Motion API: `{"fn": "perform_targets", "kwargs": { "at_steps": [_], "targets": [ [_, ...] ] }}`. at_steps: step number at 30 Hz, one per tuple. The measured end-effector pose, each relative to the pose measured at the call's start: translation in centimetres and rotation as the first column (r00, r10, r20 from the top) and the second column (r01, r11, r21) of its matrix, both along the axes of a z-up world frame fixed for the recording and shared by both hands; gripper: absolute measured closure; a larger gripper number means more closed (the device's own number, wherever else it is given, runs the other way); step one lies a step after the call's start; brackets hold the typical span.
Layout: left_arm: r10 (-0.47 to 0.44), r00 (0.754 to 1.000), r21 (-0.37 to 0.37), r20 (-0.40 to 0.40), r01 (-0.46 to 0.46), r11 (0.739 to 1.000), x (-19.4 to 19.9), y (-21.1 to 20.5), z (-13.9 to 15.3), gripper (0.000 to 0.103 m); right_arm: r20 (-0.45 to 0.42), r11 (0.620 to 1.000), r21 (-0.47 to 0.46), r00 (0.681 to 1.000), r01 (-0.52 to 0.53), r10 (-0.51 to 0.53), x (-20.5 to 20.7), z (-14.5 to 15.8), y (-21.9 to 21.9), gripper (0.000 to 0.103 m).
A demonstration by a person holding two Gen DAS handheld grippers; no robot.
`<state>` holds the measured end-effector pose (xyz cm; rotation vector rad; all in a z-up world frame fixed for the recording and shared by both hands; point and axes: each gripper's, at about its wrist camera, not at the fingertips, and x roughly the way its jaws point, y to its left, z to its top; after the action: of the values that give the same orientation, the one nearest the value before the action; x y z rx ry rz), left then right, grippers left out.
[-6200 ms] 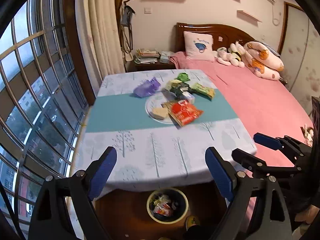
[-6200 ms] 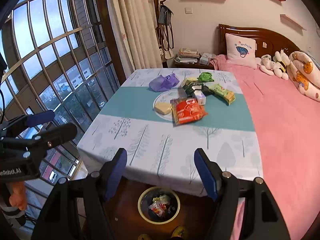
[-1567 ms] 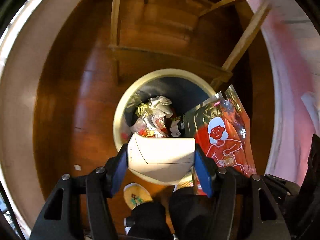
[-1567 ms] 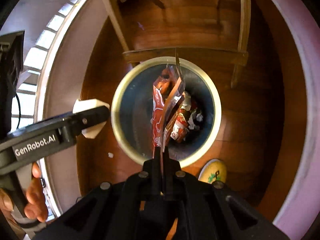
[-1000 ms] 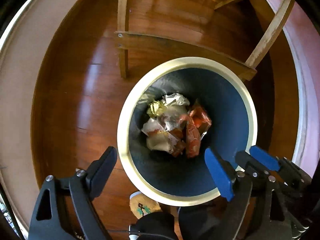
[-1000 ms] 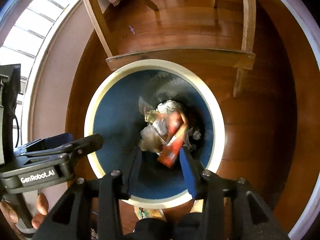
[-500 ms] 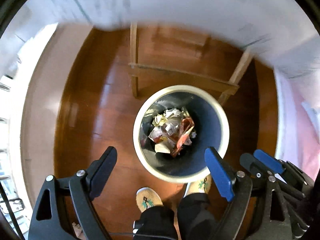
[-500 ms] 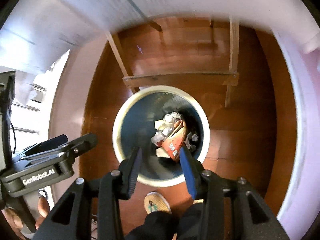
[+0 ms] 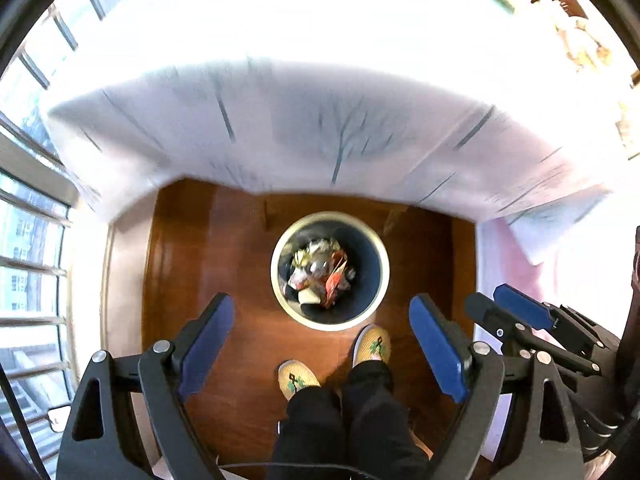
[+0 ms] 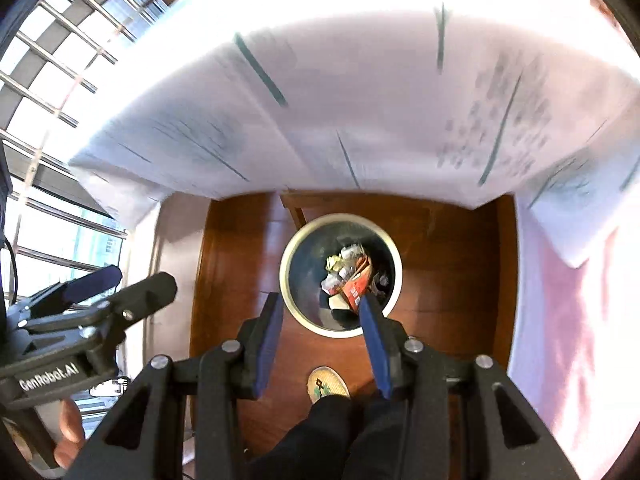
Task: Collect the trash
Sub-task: 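Raise both tools back toward the table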
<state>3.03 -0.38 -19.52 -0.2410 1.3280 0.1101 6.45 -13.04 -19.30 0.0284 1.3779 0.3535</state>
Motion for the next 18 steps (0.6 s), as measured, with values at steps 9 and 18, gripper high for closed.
{"fn": "perform_targets", "kwargs": {
  "at_steps": [9,18],
  "targets": [
    [-0.087,0.977,0.062,0.195,0.076,0.995,-0.1,1.1,11.9,0.015,0.175,1.0,0.012,0.985,0.0,-0.002,-0.3,12.5,0.9,0.063],
    [-0.13,0.928,0.118,0.35,0.094,0.989,1.7,2.0,19.8,0.015,0.358,0.998,0.011,0.932,0.058,-0.058,0.9,20.4,0.7,0.063]
  ]
}}
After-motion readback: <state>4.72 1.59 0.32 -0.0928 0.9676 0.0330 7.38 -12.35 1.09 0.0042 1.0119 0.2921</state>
